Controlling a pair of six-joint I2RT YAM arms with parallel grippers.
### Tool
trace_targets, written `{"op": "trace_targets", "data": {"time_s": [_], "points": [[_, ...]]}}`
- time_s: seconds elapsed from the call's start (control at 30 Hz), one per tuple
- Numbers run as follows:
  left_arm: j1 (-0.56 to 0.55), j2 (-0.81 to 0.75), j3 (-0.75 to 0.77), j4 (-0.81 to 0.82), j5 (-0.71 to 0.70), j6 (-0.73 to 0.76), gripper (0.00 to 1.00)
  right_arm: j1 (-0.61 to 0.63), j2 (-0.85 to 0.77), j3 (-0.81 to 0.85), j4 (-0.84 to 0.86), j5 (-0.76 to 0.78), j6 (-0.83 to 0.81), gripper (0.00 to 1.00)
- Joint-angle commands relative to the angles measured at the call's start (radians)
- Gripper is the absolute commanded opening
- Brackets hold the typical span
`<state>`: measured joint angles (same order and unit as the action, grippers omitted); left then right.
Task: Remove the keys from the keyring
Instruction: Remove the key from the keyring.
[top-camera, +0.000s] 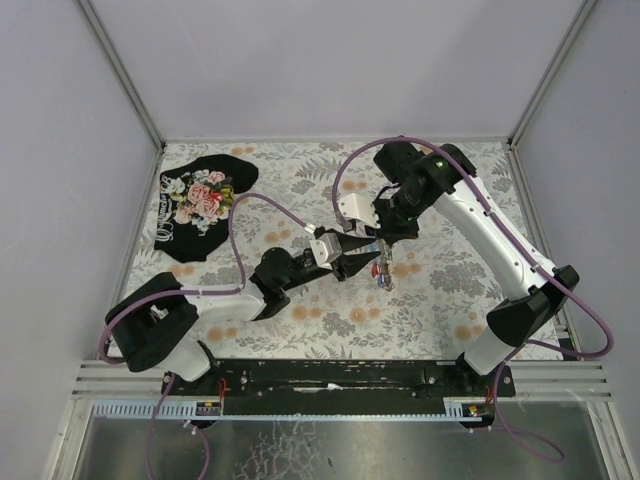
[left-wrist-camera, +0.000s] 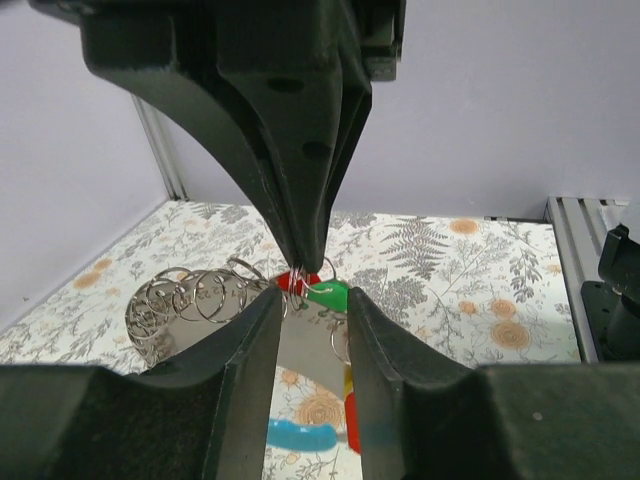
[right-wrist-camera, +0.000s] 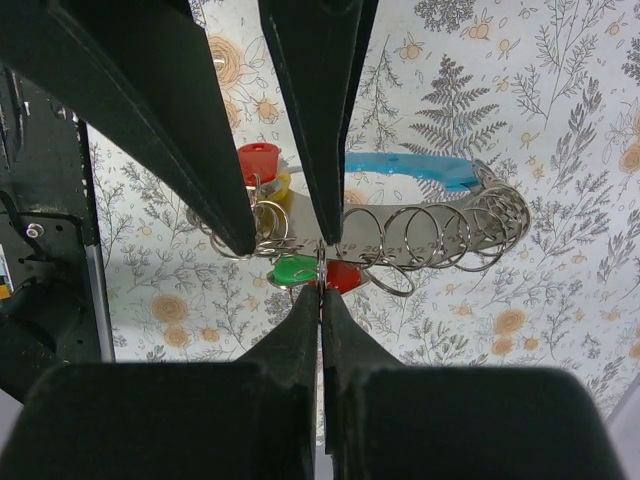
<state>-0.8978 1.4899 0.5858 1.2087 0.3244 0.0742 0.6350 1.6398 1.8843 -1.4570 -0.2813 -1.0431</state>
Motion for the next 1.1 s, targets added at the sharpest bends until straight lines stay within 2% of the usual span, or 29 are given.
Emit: {"op": "trace_targets", "data": {"time_s": [0.0, 0.6, 1.07], "points": [[-0.006, 0.017, 0.037, 0.108, -0.011, -0.014, 0.31, 0.009, -0.014, 0.026, -0.009, -0.035, 0.012, 0.00], [-0.005, 0.074, 0.052, 0.137, 0.002, -0.019, 0.28, 0.009, -0.022, 0.022, -0.009, -0.070, 0.012, 0.00], [-0.003, 0.062, 0.065, 0.115, 0.033, -0.026, 0.18, 0.009, -0.029, 0.008, -0.009, -0.080, 0.004, 0.00]]}}
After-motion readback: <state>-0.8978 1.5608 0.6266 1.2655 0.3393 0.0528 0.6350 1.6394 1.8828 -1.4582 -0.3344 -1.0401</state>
